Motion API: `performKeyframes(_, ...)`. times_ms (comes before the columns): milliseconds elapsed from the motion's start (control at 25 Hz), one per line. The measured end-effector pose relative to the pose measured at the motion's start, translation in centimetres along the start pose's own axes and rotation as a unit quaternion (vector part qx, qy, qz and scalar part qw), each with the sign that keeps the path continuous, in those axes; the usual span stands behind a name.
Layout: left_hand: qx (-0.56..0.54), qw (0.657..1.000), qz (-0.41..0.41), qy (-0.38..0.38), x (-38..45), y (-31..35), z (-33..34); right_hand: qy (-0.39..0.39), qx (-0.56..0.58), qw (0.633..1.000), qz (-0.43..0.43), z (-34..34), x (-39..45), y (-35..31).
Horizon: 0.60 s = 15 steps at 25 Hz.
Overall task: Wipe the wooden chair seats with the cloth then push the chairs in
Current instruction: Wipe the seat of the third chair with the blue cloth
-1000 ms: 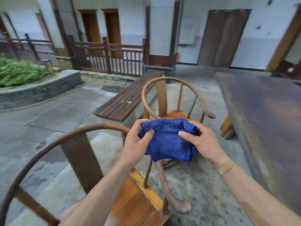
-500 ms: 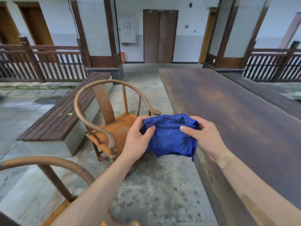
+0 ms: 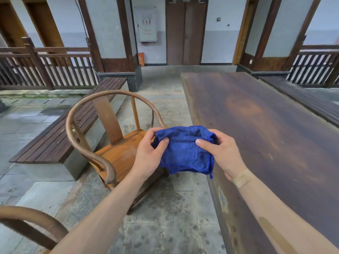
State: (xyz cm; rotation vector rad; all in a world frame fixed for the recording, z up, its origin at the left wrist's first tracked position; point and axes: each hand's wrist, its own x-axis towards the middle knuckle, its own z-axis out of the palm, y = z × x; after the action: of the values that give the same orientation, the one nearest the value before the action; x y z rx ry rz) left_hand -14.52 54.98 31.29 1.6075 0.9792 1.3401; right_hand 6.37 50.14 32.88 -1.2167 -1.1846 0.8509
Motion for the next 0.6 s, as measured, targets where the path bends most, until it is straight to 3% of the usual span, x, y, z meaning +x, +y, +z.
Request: performKeyframes(600, -0.018, 0.996, -0.043, 0.082, 24.8, -12.1, -4.2, -0.033, -0.001, 0.999, 0.009, 9.3, 29.2, 7.2)
